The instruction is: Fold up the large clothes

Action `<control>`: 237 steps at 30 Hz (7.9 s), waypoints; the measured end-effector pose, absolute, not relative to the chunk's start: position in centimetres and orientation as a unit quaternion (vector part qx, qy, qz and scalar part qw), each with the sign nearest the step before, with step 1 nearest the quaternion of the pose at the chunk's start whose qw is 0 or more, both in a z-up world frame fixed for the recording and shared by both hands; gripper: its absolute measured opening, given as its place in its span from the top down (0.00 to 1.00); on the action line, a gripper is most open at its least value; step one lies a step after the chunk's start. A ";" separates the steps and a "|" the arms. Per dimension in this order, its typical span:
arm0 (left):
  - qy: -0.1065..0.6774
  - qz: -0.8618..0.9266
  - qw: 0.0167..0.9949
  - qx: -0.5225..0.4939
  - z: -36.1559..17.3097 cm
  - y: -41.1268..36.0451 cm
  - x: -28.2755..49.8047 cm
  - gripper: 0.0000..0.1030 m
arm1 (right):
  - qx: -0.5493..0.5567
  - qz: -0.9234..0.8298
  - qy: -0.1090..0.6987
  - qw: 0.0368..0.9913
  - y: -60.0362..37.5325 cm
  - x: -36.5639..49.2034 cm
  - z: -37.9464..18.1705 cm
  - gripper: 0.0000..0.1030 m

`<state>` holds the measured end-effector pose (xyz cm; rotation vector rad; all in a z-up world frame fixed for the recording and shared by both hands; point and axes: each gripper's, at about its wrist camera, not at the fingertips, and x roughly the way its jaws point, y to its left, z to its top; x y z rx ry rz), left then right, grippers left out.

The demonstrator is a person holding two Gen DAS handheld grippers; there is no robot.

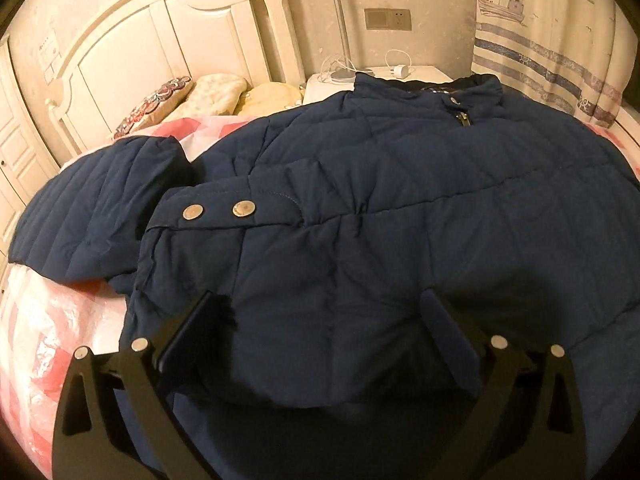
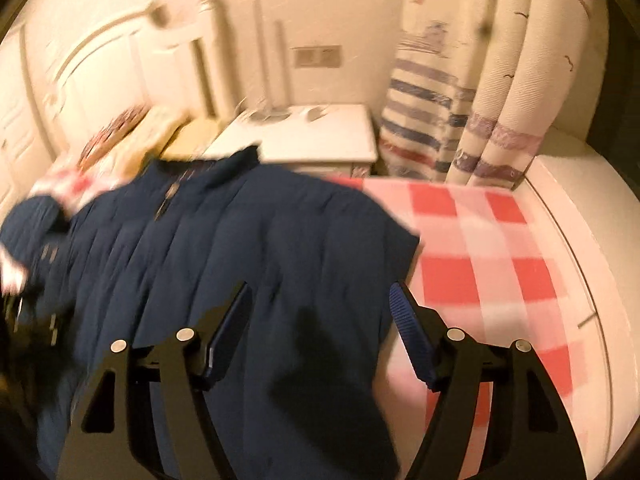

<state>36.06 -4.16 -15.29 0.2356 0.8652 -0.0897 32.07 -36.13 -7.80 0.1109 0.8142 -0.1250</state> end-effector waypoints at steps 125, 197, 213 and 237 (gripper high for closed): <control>0.398 -0.055 0.913 -0.070 -13.1 7.7 33.1 0.41 | 0.299 -0.099 0.258 0.913 -28.4 25.4 -12.6 0.06; 0.439 -0.031 0.897 -0.043 -15.7 9.0 34.9 0.05 | 0.243 -0.129 0.242 0.930 -30.4 21.8 -7.2 0.45; 0.361 0.002 0.933 -0.006 -10.7 6.7 32.0 0.05 | 0.060 -0.090 0.384 0.917 -24.8 28.1 -12.6 0.41; 0.409 -0.054 0.906 0.094 -9.7 -3.7 45.3 0.02 | 0.059 -0.078 0.386 0.917 -24.4 28.7 -12.7 0.32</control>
